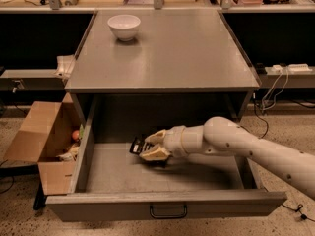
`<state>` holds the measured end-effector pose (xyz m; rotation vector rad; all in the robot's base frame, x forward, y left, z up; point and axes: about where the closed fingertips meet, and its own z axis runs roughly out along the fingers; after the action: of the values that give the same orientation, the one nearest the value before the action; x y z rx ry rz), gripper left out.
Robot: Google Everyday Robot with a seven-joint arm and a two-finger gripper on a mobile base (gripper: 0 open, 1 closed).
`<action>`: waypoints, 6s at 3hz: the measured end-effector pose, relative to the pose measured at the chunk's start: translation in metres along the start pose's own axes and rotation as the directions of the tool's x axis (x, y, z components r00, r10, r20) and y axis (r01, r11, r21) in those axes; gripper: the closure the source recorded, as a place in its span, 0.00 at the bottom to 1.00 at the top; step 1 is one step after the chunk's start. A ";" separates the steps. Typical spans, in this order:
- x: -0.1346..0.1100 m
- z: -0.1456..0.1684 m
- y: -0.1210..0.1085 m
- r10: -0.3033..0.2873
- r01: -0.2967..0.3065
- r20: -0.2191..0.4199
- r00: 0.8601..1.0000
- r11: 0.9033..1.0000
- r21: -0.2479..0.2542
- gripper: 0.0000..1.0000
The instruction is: Pick rxbar chocolate from top drawer and place on counter
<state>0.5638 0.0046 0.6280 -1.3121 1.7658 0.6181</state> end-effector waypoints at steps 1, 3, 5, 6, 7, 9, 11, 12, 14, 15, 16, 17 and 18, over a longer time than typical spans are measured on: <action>-0.017 -0.048 -0.024 -0.079 0.073 0.172 0.982 0.997 0.038 1.00; -0.022 -0.063 -0.029 -0.166 0.157 0.185 0.969 0.986 0.064 1.00; -0.102 -0.110 -0.038 -0.306 0.301 0.227 0.924 0.952 0.057 1.00; -0.150 -0.137 -0.044 -0.395 0.387 0.222 0.892 0.919 0.078 1.00; -0.186 -0.160 -0.059 -0.458 0.442 0.201 0.866 0.889 0.120 1.00; -0.195 -0.167 -0.070 -0.466 0.448 0.195 0.863 0.884 0.129 1.00; -0.238 -0.195 -0.128 -0.481 0.446 0.164 0.861 0.870 0.210 1.00; -0.239 -0.196 -0.157 -0.390 0.339 0.167 0.905 0.902 0.267 1.00; -0.228 -0.183 -0.183 -0.273 0.219 0.166 0.948 0.933 0.286 1.00; -0.224 -0.172 -0.194 -0.239 0.185 0.180 0.954 0.944 0.272 1.00; -0.221 -0.161 -0.204 -0.209 0.157 0.192 0.959 0.954 0.254 1.00; -0.218 -0.152 -0.213 -0.183 0.131 0.203 0.962 0.961 0.246 1.00; -0.212 -0.146 -0.223 -0.151 0.097 0.201 0.968 0.962 0.255 1.00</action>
Offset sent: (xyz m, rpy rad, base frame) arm 0.0075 -0.0276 0.0350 0.1178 -0.1039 0.0234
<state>0.7490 -0.0713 0.9034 -1.1300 1.5136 0.4403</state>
